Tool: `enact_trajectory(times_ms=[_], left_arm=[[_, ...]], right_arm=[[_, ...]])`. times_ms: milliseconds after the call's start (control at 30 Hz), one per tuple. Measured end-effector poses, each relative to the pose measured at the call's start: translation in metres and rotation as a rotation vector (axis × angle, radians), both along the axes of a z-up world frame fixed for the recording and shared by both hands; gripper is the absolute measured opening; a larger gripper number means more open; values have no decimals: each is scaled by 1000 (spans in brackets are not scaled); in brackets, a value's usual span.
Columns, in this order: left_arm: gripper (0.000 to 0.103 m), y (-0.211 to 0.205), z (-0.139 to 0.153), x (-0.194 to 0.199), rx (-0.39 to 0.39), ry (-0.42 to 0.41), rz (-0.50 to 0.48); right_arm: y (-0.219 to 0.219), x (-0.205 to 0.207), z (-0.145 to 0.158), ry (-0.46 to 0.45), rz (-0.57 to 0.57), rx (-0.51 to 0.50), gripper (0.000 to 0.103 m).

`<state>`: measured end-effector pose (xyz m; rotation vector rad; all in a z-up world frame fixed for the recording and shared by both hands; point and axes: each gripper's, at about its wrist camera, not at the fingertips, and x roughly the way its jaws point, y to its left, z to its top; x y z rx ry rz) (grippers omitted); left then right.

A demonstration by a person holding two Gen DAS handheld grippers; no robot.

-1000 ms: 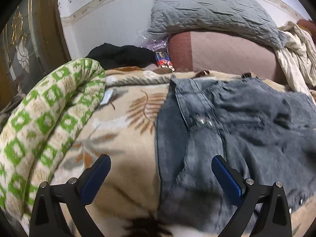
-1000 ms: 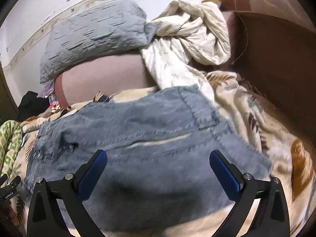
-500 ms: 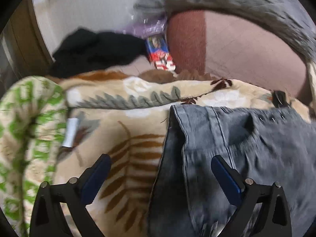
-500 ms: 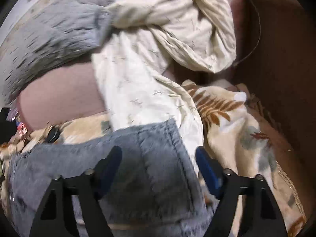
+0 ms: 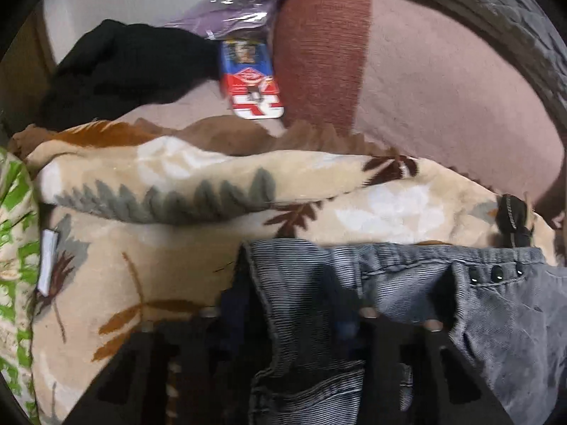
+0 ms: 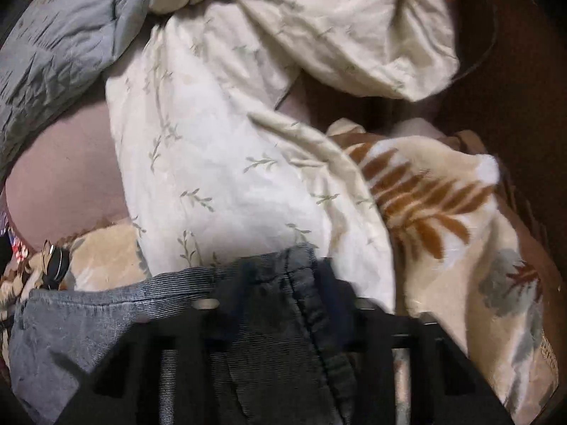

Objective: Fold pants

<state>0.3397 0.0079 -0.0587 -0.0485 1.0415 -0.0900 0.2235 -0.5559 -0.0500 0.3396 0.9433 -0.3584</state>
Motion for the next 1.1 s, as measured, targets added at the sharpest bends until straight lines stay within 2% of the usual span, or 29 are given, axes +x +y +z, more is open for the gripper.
enact_trajectory(times_ms=[33,67,100,233,333,467,667,767,967,1100], left_arm=[[20,-1,1,-1,-6,-3,-8],[6,-2,2,-2,-4,-5,-14],[5,-4,3,-3,2,-3,-21],[4,-1,20,-17,7,-60,-37],[4,10,43,-29,-32,-120,-57],[4,25,71,-50,-96,-150,-70],[4,41,101,-90,-150,-196,-101],[4,53,115,-124,-188,-214,-118],[4,76,123,-193,-244,-240,-125],[4,89,111,-247,-252,-246,-145]], right_arm=[[3,0,1,-3,8,-14,25],[4,0,4,-7,13,-29,16],[4,-1,7,-17,12,-30,16],[3,-15,25,-79,7,-25,16],[3,-29,45,-125,-3,-18,16],[1,-47,68,-176,-34,17,16],[0,-85,89,-215,-66,65,16],[-1,-112,96,-232,-82,86,16],[-2,-188,96,-250,-116,130,16],[0,-234,85,-248,-136,169,16]])
